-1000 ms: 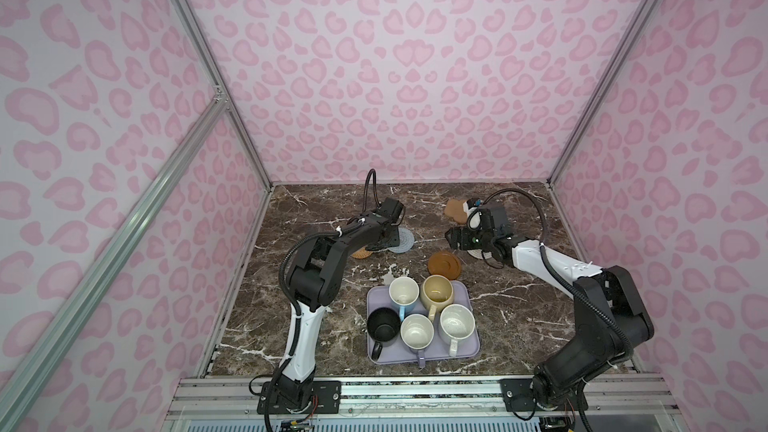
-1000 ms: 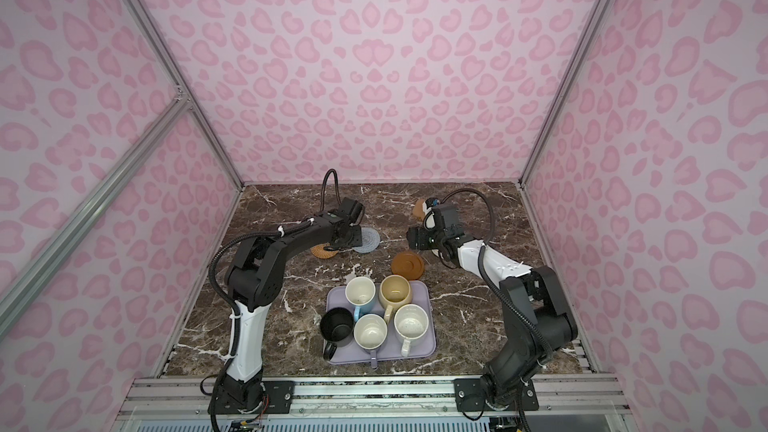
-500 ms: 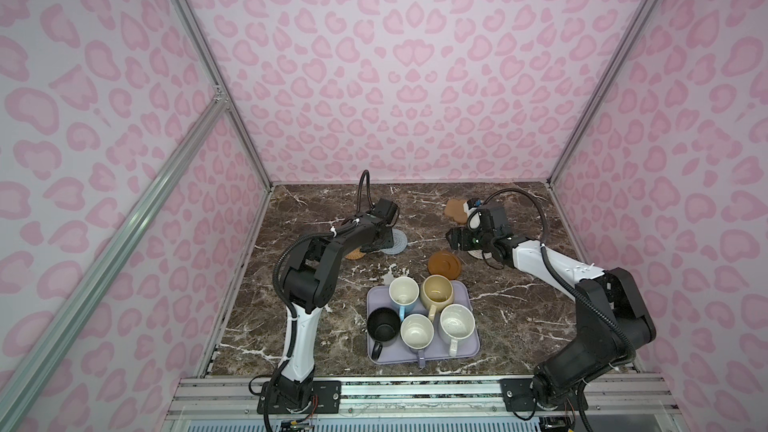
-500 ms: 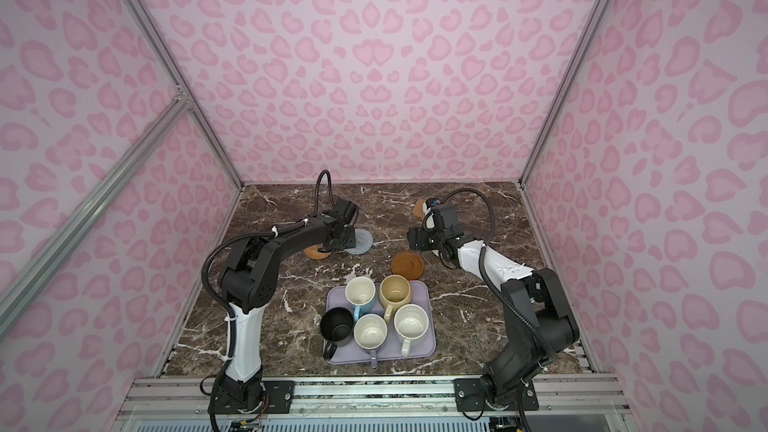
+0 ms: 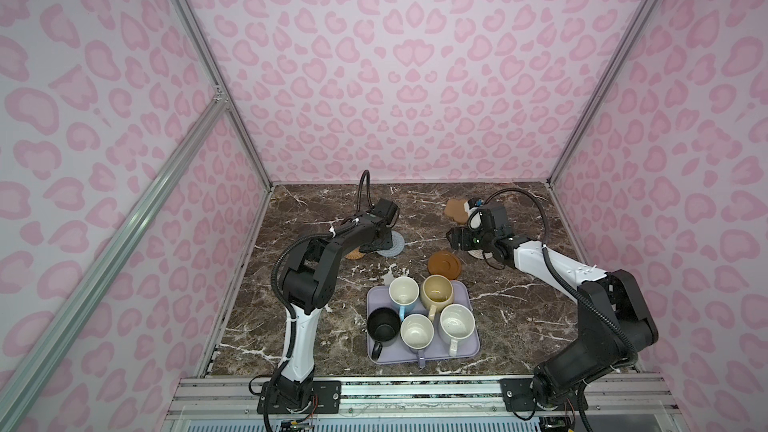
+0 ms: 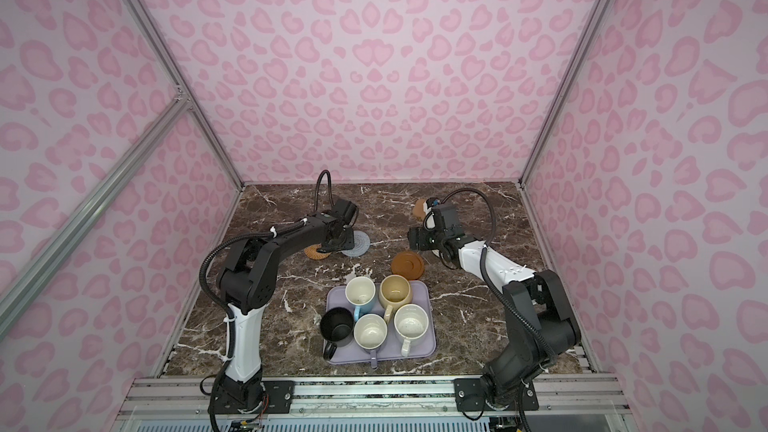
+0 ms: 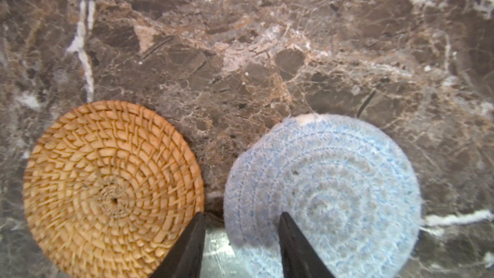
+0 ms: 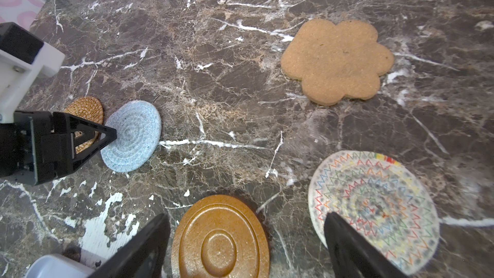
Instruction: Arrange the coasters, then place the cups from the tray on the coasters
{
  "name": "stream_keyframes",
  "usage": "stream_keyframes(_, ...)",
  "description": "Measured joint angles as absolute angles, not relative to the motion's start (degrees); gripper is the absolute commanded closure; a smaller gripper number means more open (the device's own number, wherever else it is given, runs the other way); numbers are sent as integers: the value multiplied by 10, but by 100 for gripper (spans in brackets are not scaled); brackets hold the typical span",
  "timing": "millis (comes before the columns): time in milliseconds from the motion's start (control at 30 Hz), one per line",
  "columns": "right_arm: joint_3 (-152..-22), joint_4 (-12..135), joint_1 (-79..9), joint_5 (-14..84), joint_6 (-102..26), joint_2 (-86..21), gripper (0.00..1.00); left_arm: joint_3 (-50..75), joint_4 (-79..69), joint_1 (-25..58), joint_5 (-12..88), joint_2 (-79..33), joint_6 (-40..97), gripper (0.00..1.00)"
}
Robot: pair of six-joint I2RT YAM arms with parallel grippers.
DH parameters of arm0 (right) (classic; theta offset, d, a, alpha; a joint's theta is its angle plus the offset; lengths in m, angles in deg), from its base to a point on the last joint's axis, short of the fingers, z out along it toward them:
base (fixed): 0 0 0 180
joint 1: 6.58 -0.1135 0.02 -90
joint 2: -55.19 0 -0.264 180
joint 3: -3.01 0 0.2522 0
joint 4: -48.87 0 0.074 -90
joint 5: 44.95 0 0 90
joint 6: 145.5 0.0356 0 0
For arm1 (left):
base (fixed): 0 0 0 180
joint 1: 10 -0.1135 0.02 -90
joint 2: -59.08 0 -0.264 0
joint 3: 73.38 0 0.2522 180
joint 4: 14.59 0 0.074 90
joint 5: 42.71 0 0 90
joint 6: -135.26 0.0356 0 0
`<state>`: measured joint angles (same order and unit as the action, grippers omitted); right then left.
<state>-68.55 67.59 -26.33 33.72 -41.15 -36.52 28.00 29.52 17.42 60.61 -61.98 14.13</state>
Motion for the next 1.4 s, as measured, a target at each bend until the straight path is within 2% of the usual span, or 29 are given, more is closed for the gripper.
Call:
stream_keyframes(367, -683, 690, -264, 344, -411, -335, 7, 271, 304, 174, 610, -545, 135, 40)
stream_keyframes(433, -682, 699, -265, 346, -411, -323, 1, 245, 293, 174, 607, -507, 134, 31)
stream_keyframes(533, -676, 715, -269, 369, -409, -301, 0, 184, 267, 174, 608, -439, 128, 5)
stream_keyframes(567, -671, 720, -270, 377, -406, -292, 0, 161, 257, 174, 609, -415, 126, 0)
stream_keyframes(667, -652, 733, -270, 391, -400, -261, 1, 96, 236, 174, 617, -334, 120, 3)
stream_keyframes(733, -644, 746, -269, 394, -400, -249, 5, 57, 220, 174, 621, -276, 119, 3)
stream_keyframes(967, -637, 782, -269, 390, -401, -268, 11, -56, 177, 174, 607, -106, 95, 3)
stream_keyframes(1133, -650, 788, -267, 379, -400, -330, 21, -73, 151, 179, 567, -88, 80, 3)
stream_keyframes(1300, -689, 788, -289, 367, -394, -399, 22, -72, 138, 190, 539, -103, 71, 3)
stream_keyframes(1400, -708, 790, -305, 375, -395, -429, 26, -72, 123, 196, 524, -112, 68, 3)
